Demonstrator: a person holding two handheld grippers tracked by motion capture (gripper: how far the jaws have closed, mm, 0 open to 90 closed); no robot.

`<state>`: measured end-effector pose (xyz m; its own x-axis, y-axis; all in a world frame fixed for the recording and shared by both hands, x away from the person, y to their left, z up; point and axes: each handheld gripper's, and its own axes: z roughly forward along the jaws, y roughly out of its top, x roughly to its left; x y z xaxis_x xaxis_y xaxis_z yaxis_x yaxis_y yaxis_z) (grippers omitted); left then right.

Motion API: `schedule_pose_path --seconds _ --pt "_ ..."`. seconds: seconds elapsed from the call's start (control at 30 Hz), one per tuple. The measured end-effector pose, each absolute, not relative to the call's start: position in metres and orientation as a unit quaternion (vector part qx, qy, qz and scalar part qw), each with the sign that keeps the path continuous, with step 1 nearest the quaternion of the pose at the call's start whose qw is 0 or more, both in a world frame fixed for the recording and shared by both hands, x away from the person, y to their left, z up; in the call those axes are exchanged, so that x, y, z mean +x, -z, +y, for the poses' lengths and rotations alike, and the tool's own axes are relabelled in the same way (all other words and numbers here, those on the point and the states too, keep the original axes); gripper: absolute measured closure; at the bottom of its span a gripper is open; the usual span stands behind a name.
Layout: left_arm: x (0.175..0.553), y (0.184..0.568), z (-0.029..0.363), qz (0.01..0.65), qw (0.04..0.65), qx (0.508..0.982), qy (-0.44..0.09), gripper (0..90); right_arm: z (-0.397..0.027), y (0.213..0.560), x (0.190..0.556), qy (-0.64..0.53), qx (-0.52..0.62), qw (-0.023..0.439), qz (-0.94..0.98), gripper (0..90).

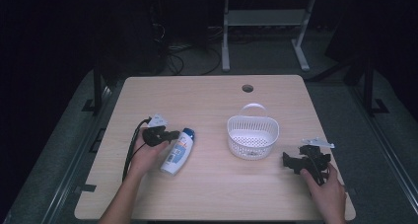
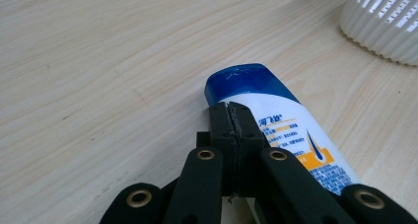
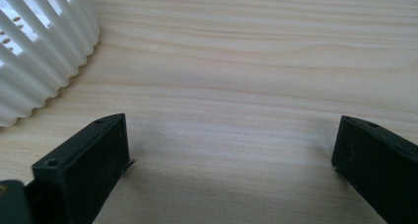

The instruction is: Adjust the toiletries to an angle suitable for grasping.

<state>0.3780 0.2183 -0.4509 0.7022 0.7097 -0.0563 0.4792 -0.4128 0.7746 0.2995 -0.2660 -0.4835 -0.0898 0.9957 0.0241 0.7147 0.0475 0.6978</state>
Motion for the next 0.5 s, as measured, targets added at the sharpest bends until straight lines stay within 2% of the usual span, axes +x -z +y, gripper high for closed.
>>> schedule_pose_path --seconds 0.5 --pt "0.372 0.451 0.191 0.322 0.402 0.848 -0.128 89.6 -0.266 0.483 0.300 -0.286 0.628 0.246 0.681 0.4"
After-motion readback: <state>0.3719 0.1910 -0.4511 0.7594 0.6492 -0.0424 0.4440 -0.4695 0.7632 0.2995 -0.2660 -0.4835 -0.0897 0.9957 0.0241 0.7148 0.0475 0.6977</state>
